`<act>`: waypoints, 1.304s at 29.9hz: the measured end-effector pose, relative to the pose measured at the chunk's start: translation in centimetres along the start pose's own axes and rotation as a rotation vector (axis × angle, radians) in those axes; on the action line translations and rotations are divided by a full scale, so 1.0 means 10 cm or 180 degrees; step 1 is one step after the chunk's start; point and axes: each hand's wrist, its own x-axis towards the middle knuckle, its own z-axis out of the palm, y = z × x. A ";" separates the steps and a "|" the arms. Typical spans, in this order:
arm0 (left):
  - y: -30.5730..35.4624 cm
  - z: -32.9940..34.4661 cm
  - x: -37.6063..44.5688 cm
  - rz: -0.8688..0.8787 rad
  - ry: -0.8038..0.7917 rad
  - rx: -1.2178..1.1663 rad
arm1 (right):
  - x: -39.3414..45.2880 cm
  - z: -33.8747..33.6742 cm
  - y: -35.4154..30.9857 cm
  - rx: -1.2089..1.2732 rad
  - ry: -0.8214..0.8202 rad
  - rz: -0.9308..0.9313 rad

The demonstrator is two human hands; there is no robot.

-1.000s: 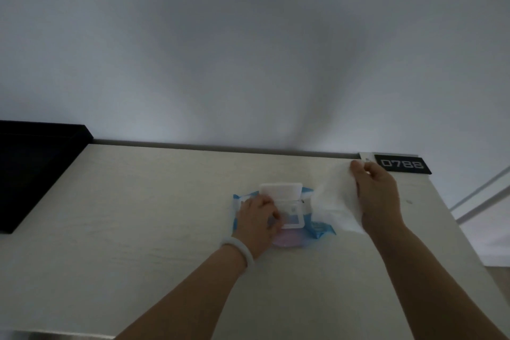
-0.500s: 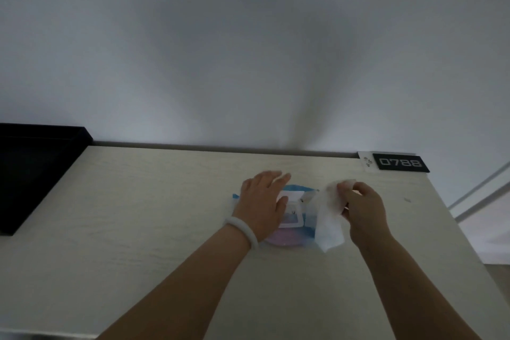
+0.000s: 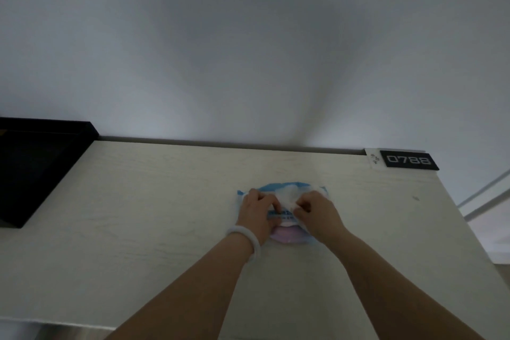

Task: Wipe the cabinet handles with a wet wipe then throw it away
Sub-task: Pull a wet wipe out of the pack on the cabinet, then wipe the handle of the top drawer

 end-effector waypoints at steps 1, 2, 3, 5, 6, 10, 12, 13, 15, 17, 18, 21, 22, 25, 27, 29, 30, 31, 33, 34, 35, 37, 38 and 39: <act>0.01 -0.02 0.03 -0.0074 -0.0067 0.0012 | 0.04 -0.01 -0.03 -0.0017 -0.0042 0.0034; 0.02 -0.04 0.06 -0.0144 -0.0159 0.0078 | 0.07 -0.01 -0.06 -0.0073 -0.0115 0.0078; 0.05 -0.07 0.08 -0.0188 -0.0234 0.0210 | 0.09 -0.03 -0.09 -0.0103 -0.0150 0.0147; 0.12 -0.12 0.11 -0.0277 -0.0301 0.0550 | 0.11 -0.09 -0.15 0.0200 -0.0122 0.0365; 0.16 -0.14 0.10 -0.0302 -0.0250 0.0669 | 0.10 -0.12 -0.16 0.0564 -0.0082 0.0533; 0.30 -0.20 -0.01 0.0052 -0.0077 -0.0681 | -0.14 -0.30 -0.21 0.1731 -0.0087 0.0845; 0.34 -0.28 -0.08 0.0276 -0.0368 -0.1499 | -0.31 -0.38 -0.23 0.2257 -0.0259 0.0880; 0.36 -0.33 -0.11 0.0299 -0.0581 -0.1718 | -0.39 -0.42 -0.23 0.2502 -0.0302 0.0873; 0.42 -0.46 -0.15 0.0242 -0.0967 -0.1880 | -0.53 -0.51 -0.23 0.2864 -0.0380 0.0882; 0.50 -0.57 -0.20 0.0180 -0.1201 -0.1849 | -0.69 -0.61 -0.24 0.3149 -0.0395 0.0885; 0.54 -0.60 -0.23 0.0184 -0.1222 -0.1749 | -0.78 -0.65 -0.22 0.3337 -0.0400 0.0924; 0.69 -0.61 -0.38 0.0098 -0.1248 -0.2014 | -1.12 -0.68 -0.12 0.4398 -0.0902 0.0852; 0.74 -0.59 -0.43 0.0089 -0.1258 -0.2100 | -1.23 -0.64 -0.08 0.4684 -0.1110 0.0800; 0.89 -0.40 -0.55 0.0262 -0.1480 -0.2101 | -1.55 -0.46 0.02 0.4984 -0.1058 0.1054; 0.96 -0.21 -0.62 0.0372 -0.1596 -0.2099 | -1.76 -0.36 0.07 0.5032 -0.0734 0.1302; 1.00 -0.01 -0.69 0.0509 -0.1596 -0.2002 | -1.96 -0.31 0.18 0.5029 -0.0253 0.1633; 1.01 0.08 -0.74 0.0541 -0.1593 -0.1959 | -2.06 -0.30 0.23 0.4938 -0.0056 0.1812; 1.01 0.16 -0.80 0.0534 -0.1614 -0.1943 | -2.17 -0.29 0.28 0.4868 0.0103 0.1970; 0.99 0.33 -0.91 0.0594 -0.1569 -0.1753 | -2.35 -0.28 0.38 0.4863 0.0398 0.2107; 0.97 0.42 -0.96 0.0722 -0.1470 -0.1422 | -2.44 -0.28 0.43 0.4838 0.0569 0.2124; 0.96 0.51 -1.01 0.0909 -0.1346 -0.0990 | -2.52 -0.27 0.49 0.4801 0.0724 0.2114; 0.93 0.65 -1.10 0.1265 -0.1193 -0.0089 | -2.70 -0.27 0.65 0.4895 0.1016 0.2132; 0.94 0.72 -1.15 0.1354 -0.1213 0.0405 | -2.79 -0.27 0.75 0.5244 0.1146 0.2086; 0.93 0.80 -1.18 0.1412 -0.1242 0.0876 | -2.90 -0.27 0.83 0.5589 0.1293 0.2024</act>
